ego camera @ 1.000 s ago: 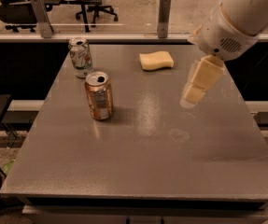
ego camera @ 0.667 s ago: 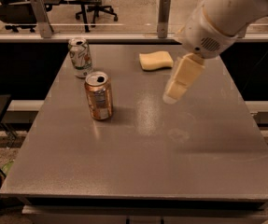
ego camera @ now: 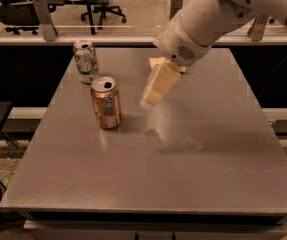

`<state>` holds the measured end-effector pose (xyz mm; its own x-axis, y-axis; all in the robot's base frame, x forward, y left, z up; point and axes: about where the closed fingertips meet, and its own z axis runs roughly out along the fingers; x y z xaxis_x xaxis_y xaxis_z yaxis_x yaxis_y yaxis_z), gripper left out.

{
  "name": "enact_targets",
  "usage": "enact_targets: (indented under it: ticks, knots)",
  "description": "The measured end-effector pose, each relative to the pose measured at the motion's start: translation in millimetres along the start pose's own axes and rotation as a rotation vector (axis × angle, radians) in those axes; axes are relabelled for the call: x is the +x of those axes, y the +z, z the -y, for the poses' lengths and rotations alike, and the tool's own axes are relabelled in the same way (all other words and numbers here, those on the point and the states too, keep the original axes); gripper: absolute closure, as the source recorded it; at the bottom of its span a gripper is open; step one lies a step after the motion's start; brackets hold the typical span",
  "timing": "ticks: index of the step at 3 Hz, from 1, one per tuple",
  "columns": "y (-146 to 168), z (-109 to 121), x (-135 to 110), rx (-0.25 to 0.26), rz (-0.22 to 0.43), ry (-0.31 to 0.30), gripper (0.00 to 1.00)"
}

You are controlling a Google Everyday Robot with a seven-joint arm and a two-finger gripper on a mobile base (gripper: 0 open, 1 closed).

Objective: Knock orange can over

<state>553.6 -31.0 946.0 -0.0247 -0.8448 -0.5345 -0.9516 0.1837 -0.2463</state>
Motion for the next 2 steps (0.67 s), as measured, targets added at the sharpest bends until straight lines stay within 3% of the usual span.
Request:
enact_targets:
  ticks: [2]
  knots:
    - [65,-17,-37,-0.088,0.079,-0.059,0.0]
